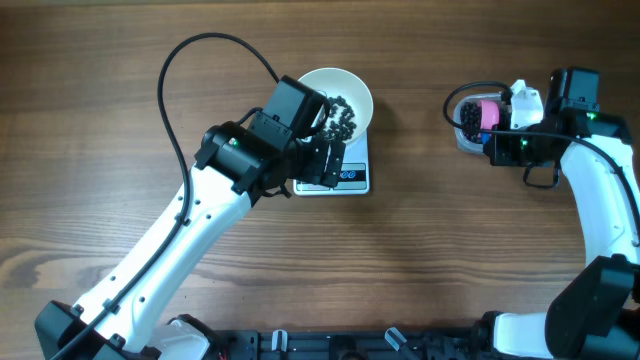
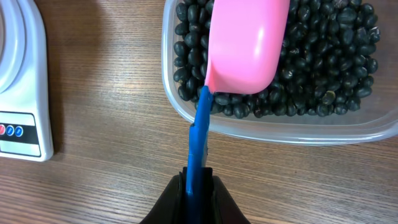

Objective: Scoop item into bowl and weigh 150g on scale
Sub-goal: 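Dip scoop into black beans again with right gripper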

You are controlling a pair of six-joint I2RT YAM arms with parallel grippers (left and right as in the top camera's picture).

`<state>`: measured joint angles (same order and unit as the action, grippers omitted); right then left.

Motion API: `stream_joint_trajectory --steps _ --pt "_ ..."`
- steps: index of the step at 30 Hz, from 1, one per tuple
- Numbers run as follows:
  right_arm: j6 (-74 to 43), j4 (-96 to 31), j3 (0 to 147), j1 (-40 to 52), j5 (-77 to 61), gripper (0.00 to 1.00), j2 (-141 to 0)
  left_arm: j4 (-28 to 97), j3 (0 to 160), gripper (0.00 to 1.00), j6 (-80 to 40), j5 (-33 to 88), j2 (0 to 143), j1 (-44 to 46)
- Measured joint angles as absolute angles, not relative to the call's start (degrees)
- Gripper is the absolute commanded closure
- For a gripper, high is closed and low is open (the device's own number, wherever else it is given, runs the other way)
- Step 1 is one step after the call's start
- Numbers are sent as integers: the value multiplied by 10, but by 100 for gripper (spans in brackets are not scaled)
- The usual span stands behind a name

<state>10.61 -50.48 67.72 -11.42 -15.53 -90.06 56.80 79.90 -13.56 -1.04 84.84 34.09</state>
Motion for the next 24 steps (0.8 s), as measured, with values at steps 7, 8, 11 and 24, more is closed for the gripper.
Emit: stream_joint_trajectory --steps 7,8,11,24 --pt "106 -503 677 -144 -202 96 -901 568 799 0 -136 -10 848 341" --pt "106 -504 677 -152 -206 96 -901 568 799 0 -136 -10 849 341" --pt "106 -504 677 -160 -223 96 -901 568 799 0 -136 -10 848 341" --pt "101 -507 677 -173 -260 96 -902 568 799 0 -136 -10 848 341"
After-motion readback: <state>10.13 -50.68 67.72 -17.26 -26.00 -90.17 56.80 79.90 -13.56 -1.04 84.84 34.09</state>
